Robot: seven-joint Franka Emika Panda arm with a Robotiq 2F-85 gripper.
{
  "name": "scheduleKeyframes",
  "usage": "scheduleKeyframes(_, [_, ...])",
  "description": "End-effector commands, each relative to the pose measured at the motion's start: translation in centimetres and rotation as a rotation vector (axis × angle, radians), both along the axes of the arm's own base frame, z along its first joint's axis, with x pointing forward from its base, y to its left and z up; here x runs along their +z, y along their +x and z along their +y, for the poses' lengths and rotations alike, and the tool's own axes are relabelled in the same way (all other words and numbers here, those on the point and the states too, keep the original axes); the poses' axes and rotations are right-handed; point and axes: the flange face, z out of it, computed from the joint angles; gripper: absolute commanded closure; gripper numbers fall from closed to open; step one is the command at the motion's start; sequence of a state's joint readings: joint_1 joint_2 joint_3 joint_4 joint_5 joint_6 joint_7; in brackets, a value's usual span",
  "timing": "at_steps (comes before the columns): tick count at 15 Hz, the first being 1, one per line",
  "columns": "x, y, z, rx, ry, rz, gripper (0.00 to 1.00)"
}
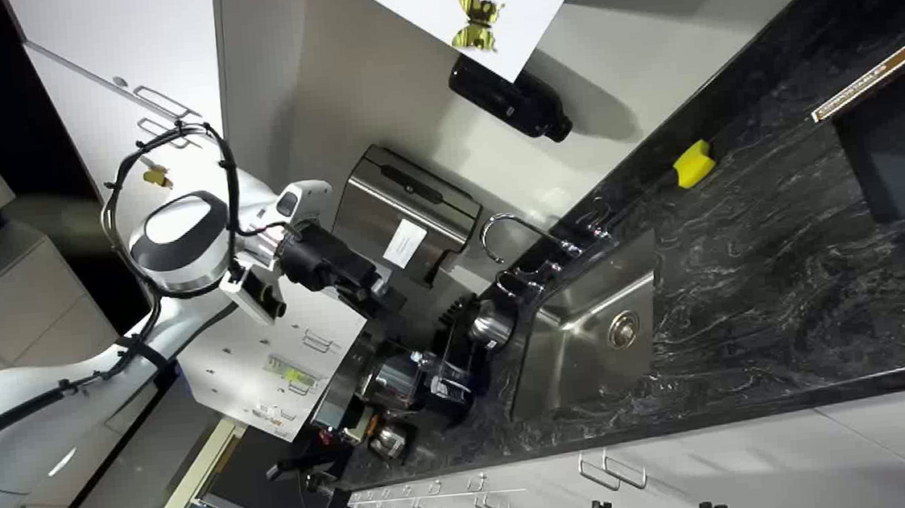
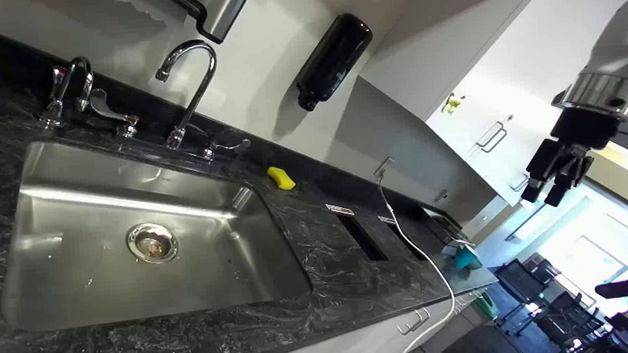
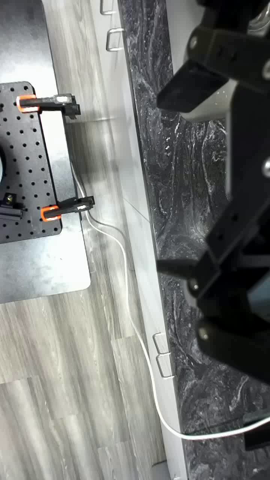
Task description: Push the faucet handle on the right forwards
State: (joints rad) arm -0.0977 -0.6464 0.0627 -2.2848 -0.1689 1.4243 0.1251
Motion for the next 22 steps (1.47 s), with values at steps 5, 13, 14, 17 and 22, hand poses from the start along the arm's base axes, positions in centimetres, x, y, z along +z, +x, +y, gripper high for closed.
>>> scheduleKeyframes(5, [0.1,0.0,0.0,0.000,0.000,0.001,0.00])
scheduleKeyframes(13, [-0.4,4.6,3.6,0.282,0.031,-0.132,0.00])
scheduleKeyframes(14, [-0.5,5.5,4.2,0.338,0.041,-0.154,0.00])
scheduleKeyframes(17, [-1.1,8.0,6.5,0.511,0.066,-0.199,0.00])
scheduleKeyframes(22, [-3.0,12.3,10.4,0.797,0.102,-0.194,0.00])
